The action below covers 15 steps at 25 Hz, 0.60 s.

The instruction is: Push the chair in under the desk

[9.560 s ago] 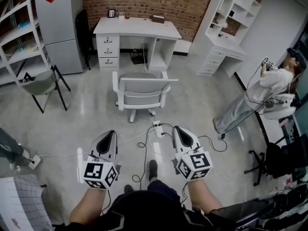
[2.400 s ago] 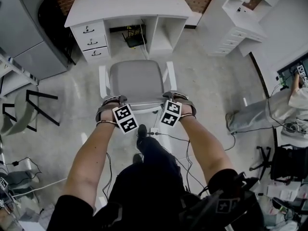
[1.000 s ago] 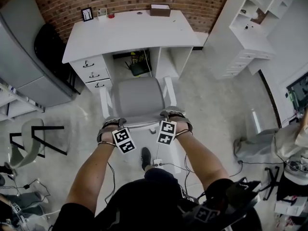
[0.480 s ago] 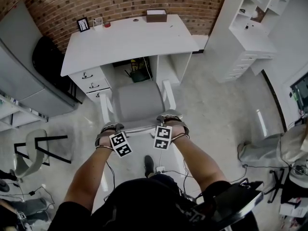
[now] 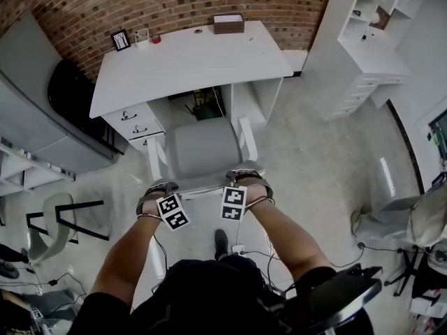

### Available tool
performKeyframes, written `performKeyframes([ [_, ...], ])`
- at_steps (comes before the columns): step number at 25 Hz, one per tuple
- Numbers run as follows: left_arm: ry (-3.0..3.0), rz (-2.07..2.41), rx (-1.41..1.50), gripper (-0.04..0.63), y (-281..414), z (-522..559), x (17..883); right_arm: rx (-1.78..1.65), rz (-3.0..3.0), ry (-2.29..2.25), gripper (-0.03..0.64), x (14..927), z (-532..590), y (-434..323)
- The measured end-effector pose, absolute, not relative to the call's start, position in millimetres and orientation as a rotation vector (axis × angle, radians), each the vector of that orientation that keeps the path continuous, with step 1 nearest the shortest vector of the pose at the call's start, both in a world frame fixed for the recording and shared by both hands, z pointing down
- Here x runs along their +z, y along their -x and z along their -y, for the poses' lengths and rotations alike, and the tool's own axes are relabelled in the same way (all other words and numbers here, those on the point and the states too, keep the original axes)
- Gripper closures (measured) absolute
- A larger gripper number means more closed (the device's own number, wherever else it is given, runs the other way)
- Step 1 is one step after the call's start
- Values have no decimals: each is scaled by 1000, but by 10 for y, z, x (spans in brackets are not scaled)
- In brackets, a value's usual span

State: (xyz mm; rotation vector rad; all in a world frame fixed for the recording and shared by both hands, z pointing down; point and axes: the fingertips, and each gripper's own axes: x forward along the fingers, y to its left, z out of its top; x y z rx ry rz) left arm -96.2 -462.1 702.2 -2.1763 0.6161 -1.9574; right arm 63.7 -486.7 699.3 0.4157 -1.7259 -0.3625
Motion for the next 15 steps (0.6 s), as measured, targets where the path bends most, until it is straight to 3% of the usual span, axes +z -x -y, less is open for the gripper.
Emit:
performKeyframes([
  [15,2166,-623,-2026,488,986,4909,7054,-368,1720,-402,480,7029,5177,-631],
])
